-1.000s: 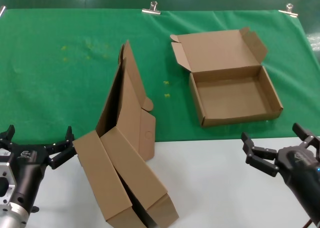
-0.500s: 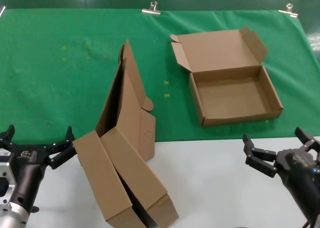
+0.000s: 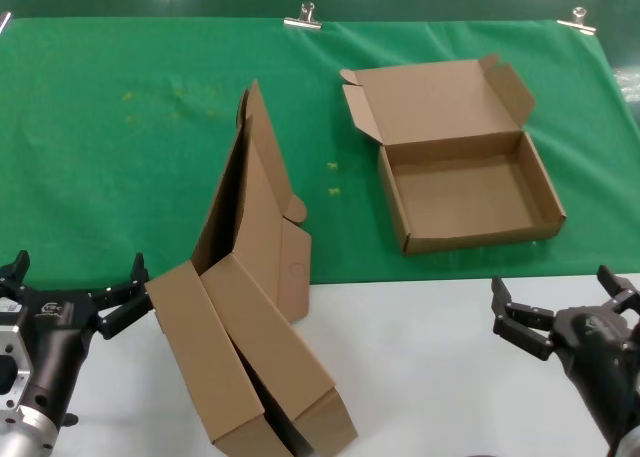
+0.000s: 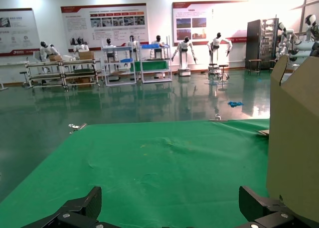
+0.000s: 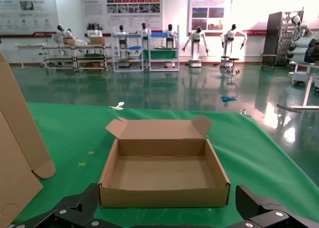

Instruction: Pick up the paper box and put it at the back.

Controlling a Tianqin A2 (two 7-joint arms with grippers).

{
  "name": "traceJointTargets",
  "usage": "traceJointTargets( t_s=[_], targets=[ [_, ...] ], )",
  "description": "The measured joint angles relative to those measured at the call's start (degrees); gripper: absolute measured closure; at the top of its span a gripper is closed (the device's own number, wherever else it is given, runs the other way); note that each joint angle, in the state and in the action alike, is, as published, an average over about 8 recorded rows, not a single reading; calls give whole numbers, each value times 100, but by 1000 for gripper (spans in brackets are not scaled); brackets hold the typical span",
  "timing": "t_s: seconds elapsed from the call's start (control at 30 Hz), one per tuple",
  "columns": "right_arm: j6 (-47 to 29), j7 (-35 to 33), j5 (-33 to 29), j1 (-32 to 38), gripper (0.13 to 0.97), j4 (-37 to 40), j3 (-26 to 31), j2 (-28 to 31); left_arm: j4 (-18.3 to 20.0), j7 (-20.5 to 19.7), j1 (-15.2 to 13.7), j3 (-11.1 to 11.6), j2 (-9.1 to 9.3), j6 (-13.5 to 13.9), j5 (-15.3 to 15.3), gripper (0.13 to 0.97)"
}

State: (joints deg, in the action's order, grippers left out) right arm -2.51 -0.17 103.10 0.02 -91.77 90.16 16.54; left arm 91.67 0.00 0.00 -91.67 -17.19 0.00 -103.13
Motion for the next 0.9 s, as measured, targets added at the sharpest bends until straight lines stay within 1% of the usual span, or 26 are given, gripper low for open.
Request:
traceJointTargets(
  t_s=[0.9],
  targets=[
    [85,6,1,-1,129,3,50,21,0,0,0,0,0,0,0,132]
  ],
)
